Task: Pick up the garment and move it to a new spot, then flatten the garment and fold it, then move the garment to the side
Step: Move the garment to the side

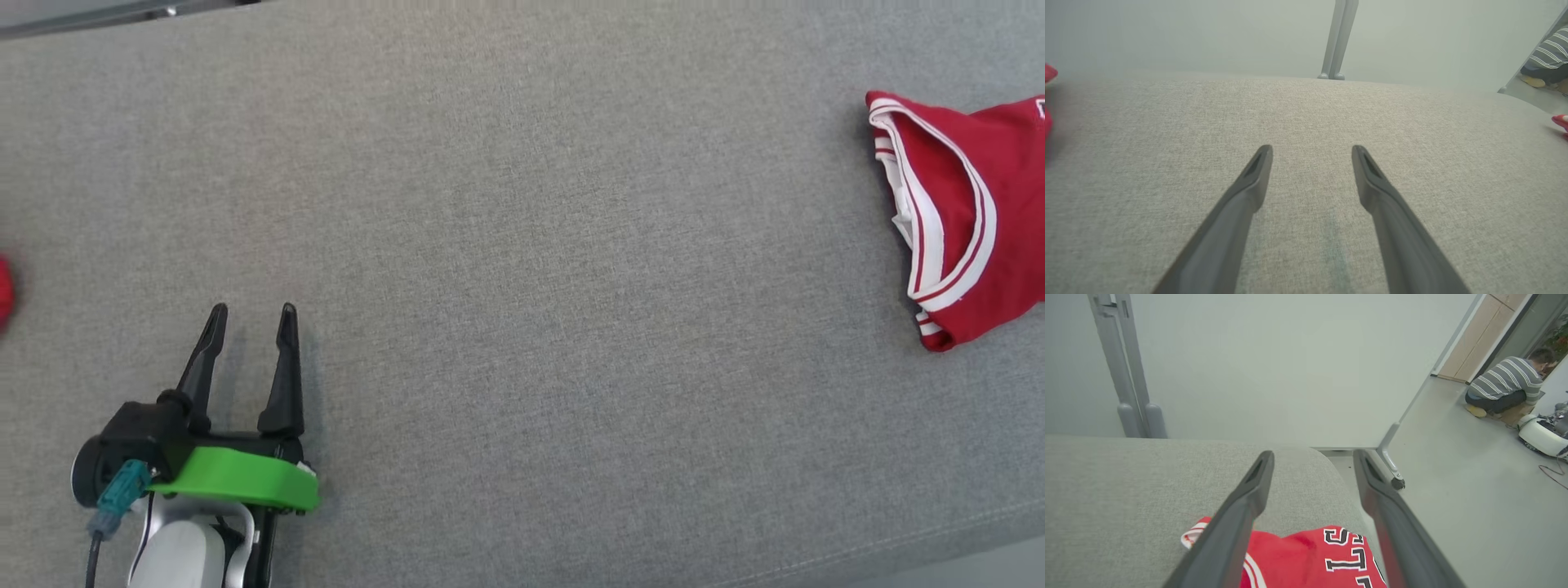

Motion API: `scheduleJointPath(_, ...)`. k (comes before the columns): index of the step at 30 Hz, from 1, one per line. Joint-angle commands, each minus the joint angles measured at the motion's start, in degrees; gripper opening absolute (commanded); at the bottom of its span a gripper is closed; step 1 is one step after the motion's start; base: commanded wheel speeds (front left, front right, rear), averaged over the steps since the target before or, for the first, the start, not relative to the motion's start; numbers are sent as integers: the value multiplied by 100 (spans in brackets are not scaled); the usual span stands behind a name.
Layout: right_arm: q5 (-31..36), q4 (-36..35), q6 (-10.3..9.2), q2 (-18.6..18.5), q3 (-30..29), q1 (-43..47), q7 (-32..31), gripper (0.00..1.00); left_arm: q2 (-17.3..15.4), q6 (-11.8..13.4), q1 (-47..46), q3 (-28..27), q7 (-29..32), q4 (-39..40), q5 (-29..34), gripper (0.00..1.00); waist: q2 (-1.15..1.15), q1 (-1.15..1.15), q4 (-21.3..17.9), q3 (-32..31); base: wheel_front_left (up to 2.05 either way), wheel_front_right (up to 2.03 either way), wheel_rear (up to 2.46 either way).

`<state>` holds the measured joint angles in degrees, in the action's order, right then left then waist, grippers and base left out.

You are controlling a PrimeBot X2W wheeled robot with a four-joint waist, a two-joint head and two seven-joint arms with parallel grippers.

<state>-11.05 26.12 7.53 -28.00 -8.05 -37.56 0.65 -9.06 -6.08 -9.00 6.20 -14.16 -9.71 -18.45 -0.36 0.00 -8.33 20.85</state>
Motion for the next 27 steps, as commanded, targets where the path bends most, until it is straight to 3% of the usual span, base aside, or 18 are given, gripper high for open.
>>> scheduleJointPath(1, -29, -349, -7, -48, 24, 254, 188, 100, 3, 23, 107, -2, -45, -37, 8, 100, 36, 0, 188, -454, 0, 0, 0)
scheduleJointPath(8, 217, -1755, -7, 295, -234, 1618, 691, 100, 24, 59, 251, -48, -92, -216, 84, 100, 36, 0, 781, -937, 0, 0, 0)
scheduleJointPath(11, 288, -2273, -7, 812, -441, 2258, 956, 100, -67, 116, 347, -164, -109, -295, 165, 100, 36, 0, 946, -1057, 0, 0, 0)
scheduleJointPath(19, 842, -2185, -7, 1951, -412, 3541, 1429, 100, 26, 32, 626, -435, -104, -469, 270, 100, 36, 0, 1352, -1366, 0, 0, 0)
scheduleJointPath(27, 943, -2362, -7, 2416, -267, 4150, 1456, 100, 252, -51, 849, -791, -106, -569, 312, 100, 36, 0, 1352, -1567, 0, 0, 0)
